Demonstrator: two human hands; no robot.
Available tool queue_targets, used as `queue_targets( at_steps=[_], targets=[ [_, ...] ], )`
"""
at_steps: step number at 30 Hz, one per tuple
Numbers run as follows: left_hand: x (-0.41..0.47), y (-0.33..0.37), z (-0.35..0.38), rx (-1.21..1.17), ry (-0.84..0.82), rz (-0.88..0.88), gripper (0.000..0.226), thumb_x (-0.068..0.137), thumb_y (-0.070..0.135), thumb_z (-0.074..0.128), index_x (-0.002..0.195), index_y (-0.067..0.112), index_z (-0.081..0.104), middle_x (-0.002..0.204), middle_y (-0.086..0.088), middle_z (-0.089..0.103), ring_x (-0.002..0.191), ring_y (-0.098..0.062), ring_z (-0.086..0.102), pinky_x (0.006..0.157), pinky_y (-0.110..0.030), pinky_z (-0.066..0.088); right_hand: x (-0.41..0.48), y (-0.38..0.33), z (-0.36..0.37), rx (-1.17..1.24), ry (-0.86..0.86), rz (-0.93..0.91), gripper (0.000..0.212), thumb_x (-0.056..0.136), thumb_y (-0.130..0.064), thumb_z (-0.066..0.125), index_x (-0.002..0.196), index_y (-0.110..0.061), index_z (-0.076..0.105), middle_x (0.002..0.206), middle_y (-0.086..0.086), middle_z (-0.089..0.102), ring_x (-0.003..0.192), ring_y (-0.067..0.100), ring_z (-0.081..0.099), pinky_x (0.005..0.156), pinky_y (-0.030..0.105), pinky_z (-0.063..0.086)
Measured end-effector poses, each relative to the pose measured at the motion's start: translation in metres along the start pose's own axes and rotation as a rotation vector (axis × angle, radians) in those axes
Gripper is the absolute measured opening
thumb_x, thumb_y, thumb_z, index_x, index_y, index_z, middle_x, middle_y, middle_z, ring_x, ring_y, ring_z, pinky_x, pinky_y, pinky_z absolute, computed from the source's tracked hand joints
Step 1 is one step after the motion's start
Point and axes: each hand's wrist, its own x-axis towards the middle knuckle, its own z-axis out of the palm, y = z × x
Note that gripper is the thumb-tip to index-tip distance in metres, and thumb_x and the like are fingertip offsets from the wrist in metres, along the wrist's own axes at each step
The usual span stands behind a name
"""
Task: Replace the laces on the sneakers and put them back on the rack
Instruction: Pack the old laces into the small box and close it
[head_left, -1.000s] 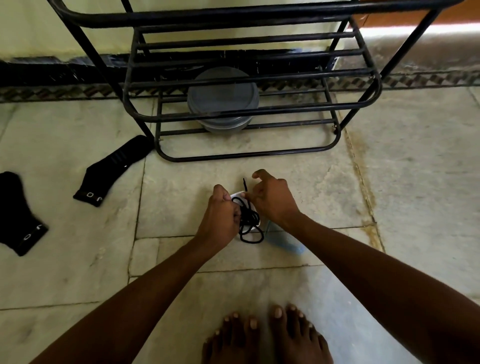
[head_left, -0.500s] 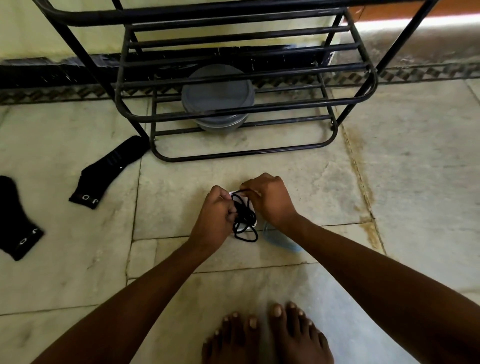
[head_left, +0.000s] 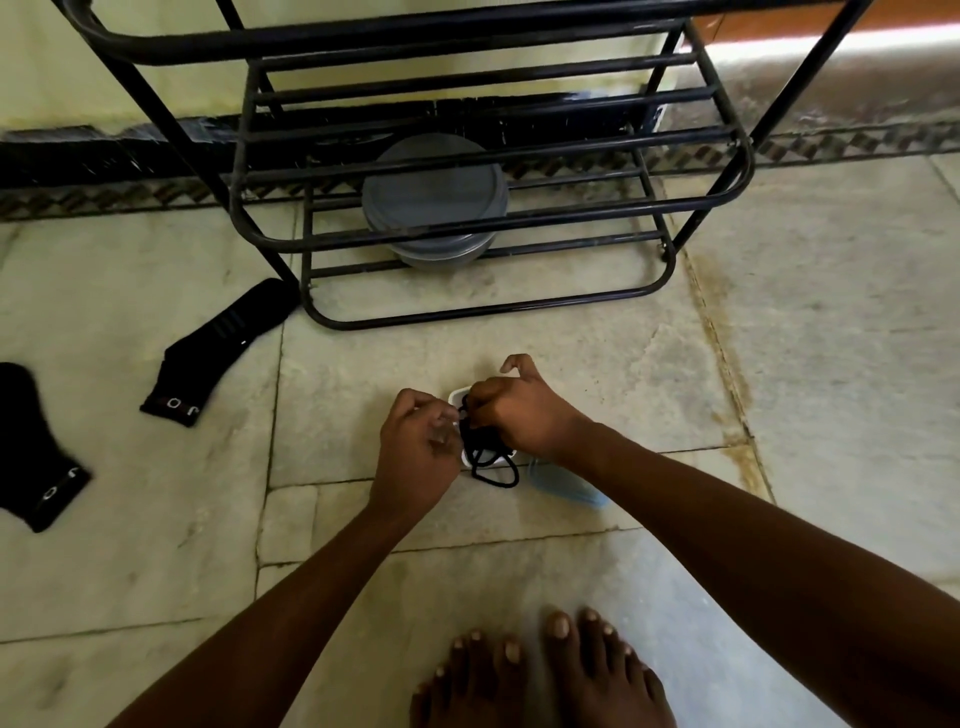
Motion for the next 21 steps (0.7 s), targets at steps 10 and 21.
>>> queue_targets(
  at_steps=[10,21],
  targets=[
    [0.006,-0.003,0.007,-0.058,-0.018,-0.048,0.016,0.087,-0.006,0.068,0.091,0.008,0.075,0.107,-0.005,0.053,0.087,-0.002,0.059,0.078,-0.005,0.046,-0.029,-0.007,-0.014,0.23,0.406,0.101,0.031,0.078,-0.009,0.051,0.093,-0.004,0.078,0.098,0.011,0.076,0.083,0.031,0.072,0.07,0.04,0.061],
    [0.012,-0.014,0.004,-0.014,-0.126,0.089,0.021,0.1,0.008,0.061,0.112,0.017,0.076,0.137,-0.007,0.038,0.103,0.0,0.058,0.093,-0.021,0.047,-0.078,-0.011,0.004,-0.151,0.25,-0.061,0.065,0.081,-0.005,0.071,0.142,-0.016,0.052,0.113,0.014,0.058,0.097,0.028,0.051,0.075,0.037,0.042]
  ],
)
